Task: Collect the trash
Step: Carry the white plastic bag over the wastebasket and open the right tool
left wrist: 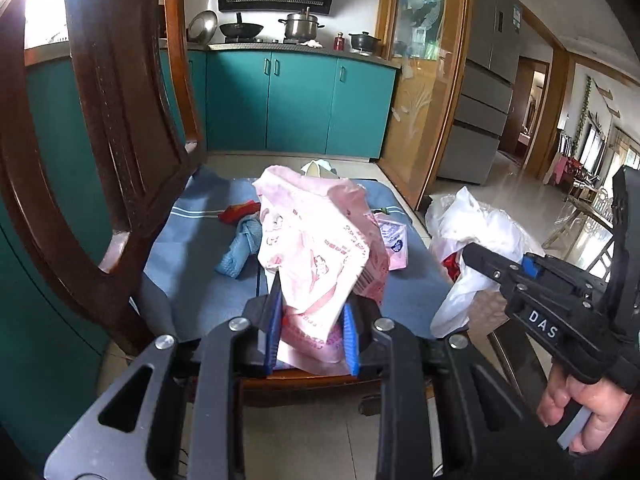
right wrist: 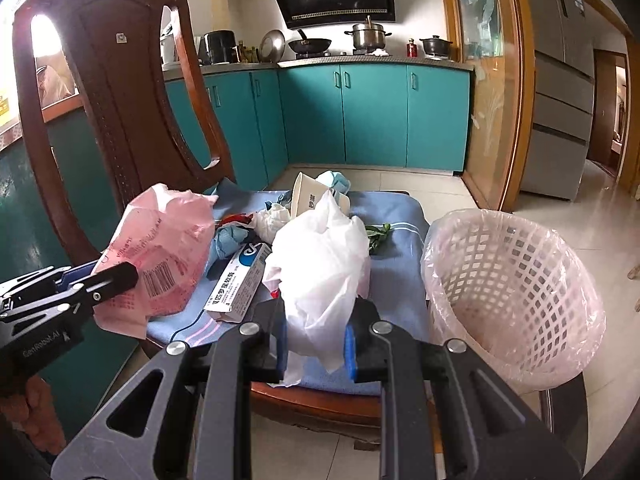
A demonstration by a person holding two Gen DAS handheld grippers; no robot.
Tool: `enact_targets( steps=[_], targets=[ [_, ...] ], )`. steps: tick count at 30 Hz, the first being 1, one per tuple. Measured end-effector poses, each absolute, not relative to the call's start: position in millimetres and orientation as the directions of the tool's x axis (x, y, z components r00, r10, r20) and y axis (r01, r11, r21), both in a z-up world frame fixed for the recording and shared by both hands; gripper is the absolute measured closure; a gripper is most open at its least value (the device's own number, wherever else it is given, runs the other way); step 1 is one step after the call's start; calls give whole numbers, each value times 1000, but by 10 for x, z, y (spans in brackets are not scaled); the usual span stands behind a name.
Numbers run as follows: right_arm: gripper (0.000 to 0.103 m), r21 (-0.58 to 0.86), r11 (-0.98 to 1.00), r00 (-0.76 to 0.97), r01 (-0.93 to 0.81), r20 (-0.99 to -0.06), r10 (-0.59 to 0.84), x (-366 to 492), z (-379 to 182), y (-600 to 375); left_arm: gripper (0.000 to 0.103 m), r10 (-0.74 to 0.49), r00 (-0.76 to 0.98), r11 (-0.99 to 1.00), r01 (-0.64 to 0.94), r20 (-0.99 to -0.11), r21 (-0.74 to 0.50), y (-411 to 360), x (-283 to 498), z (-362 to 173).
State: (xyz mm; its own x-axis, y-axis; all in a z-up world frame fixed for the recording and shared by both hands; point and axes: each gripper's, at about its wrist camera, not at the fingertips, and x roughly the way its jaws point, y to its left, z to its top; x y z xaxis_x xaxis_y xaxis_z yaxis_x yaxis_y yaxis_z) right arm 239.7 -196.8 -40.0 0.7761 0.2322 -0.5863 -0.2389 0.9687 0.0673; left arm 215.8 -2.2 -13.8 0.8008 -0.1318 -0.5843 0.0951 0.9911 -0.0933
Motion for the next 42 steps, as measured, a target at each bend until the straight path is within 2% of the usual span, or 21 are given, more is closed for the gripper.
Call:
enact_targets(
  steps=[34, 42],
  targets=[
    [81, 71, 969, 767, -235, -599, 230, 2387, -439, -1990, 75, -118, 783, 993, 91, -611, -75, -115, 2247, -238],
    [81, 61, 982, 804, -179, -566, 181, 2472, -334, -2209, 75, -118, 780, 993, 96, -615, -69, -108, 2257, -249]
  ],
)
